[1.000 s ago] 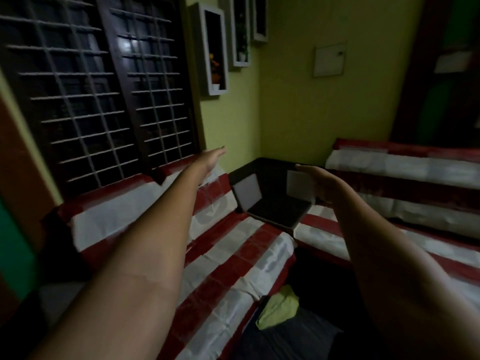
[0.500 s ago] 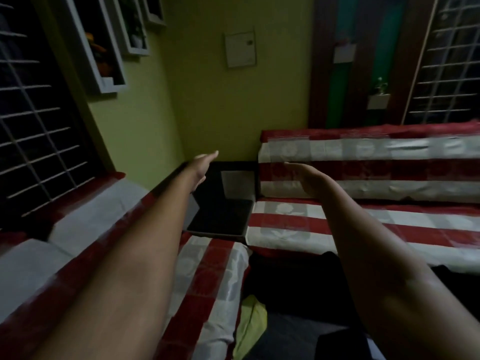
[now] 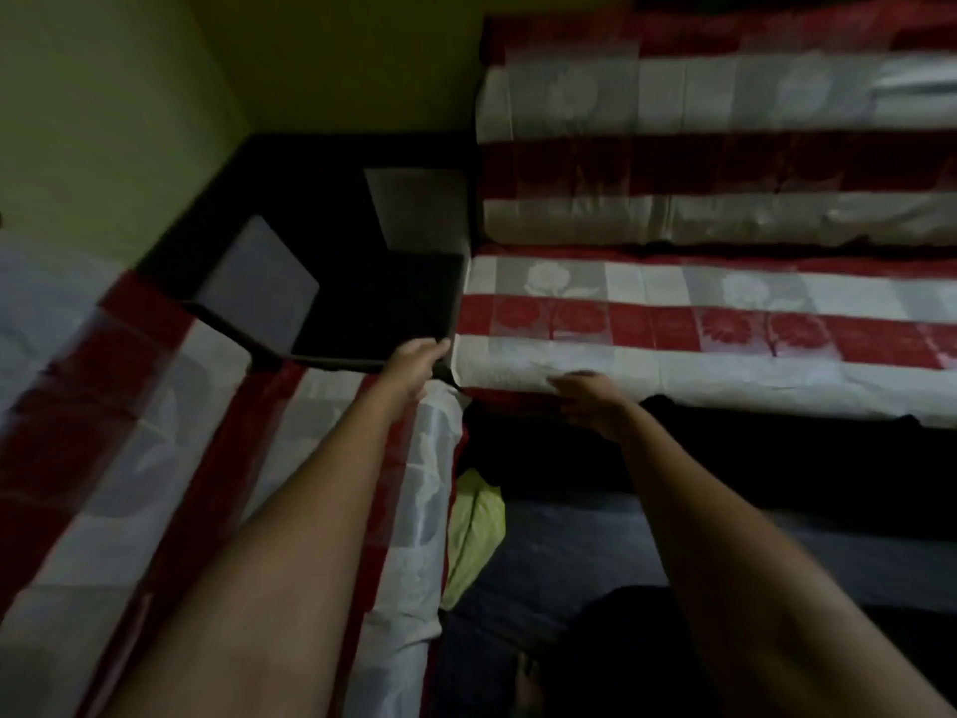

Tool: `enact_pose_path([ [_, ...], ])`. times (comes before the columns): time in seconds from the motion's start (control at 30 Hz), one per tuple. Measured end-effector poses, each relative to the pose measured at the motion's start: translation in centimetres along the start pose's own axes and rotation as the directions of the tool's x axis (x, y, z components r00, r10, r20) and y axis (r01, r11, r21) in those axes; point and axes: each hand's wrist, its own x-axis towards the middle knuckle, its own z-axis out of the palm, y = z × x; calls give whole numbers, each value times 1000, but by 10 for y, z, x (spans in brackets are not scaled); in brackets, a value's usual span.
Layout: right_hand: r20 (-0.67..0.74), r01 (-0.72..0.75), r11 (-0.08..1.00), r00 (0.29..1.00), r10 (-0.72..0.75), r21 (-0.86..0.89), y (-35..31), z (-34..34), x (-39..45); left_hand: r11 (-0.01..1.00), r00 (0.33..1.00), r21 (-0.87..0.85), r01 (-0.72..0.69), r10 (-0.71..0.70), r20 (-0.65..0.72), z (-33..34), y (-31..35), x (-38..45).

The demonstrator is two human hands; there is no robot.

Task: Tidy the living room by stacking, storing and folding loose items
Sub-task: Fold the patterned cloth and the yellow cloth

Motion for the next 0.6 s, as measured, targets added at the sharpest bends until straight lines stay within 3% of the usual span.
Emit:
enact_pose_path([
  [0.1,3,-125,988,992,126,-89,71,28,76,994,995,67,90,-93,43,36,-80,75],
  [0.2,-12,-152,936,988,156,-319,150,52,157,968,981,208,140,-164,101,74,-168,147],
  [0.3,44,-44,789,995,89,-613,239,81,250,899,962,424,105,-199,185,118,-267,228],
  [0.4,131,60,627,989,68,-777,306,105,316,826,963,558,74,-205,175,153,-350,282],
  [0.5,250,168,557,965,74,-813,373,132,385,701,948,705,106,-285,142,191,-439,323],
  [0.6,315,207,550,943,108,-809,438,161,433,557,889,819,134,-434,150,222,-521,345],
])
